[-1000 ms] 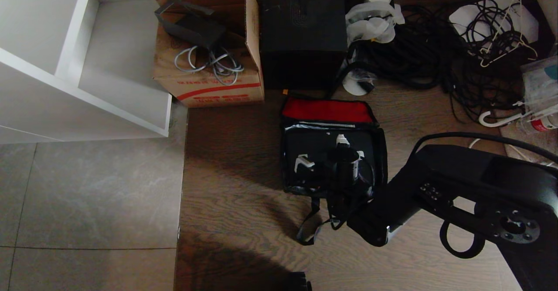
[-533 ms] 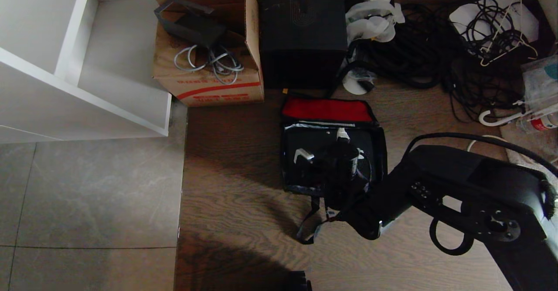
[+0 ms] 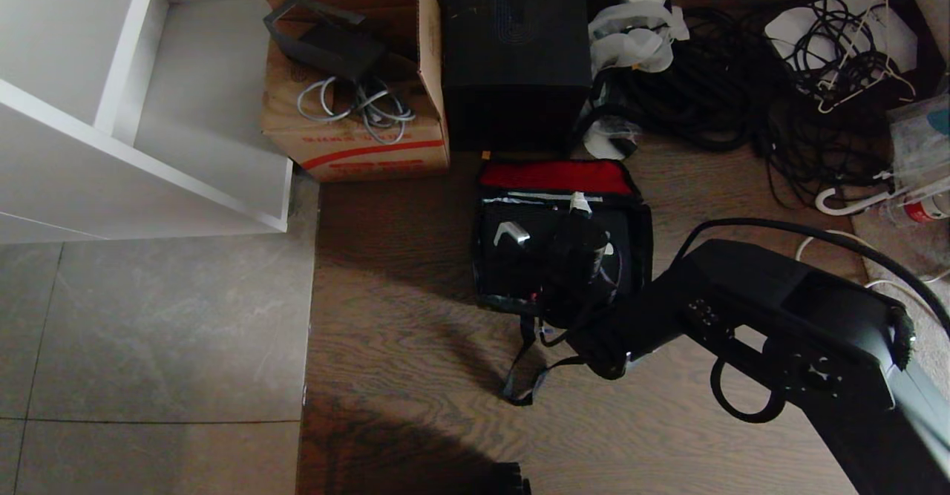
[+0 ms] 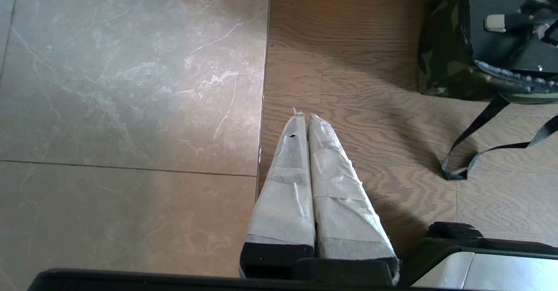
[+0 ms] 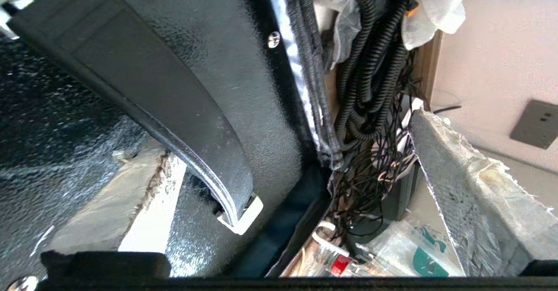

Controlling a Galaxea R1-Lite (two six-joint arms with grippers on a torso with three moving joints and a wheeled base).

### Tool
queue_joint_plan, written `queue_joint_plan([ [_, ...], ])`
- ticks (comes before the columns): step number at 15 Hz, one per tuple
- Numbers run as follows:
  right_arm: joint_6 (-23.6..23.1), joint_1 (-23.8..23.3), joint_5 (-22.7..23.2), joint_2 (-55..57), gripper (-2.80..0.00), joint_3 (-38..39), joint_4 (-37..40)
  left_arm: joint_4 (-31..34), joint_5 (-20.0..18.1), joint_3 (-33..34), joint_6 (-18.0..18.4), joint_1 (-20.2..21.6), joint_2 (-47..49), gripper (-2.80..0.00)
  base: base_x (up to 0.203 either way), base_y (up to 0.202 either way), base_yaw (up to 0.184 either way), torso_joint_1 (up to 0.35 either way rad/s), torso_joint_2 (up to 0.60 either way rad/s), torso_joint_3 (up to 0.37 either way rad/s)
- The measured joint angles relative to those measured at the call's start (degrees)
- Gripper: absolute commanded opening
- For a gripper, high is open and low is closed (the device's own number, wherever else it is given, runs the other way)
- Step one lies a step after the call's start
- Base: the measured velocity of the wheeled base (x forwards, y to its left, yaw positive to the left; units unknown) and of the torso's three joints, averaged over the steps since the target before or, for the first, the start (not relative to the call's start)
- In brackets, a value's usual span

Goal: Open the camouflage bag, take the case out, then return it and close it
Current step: Grip the handle

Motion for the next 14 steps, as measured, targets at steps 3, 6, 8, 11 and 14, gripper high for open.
queue_joint_plan([
  [3,-0.4,-0.9,-0.2,0.2,0.0,-2.3,0.4,0.0,0.0,0.0,0.0,0.0,0.0,-2.8,0.0,0.0,0.0,0.0,0.0,0.0],
  [6,-0.4,-1.3,-0.2,0.2,0.0,-1.5,-0.5,0.0,0.0,0.0,0.0,0.0,0.0,-2.8,0.0,0.0,0.0,0.0,0.0,0.0],
  [8,-0.5,-1.5,-0.5,0.8,0.0,-0.6,-1.0,0.0,0.0,0.0,0.0,0.0,0.0,-2.8,0.0,0.0,0.0,0.0,0.0,0.0],
  [11,-0.6,-1.5,-2.5,2.3,0.0,-0.4,-3.0,0.0,0.0,0.0,0.0,0.0,0.0,-2.8,0.0,0.0,0.0,0.0,0.0,0.0],
  [14,-1.1,-1.4,-2.6,4.2,0.0,-0.7,-3.9,0.0,0.0,0.0,0.0,0.0,0.0,-2.8,0.0,0.0,0.0,0.0,0.0,0.0],
])
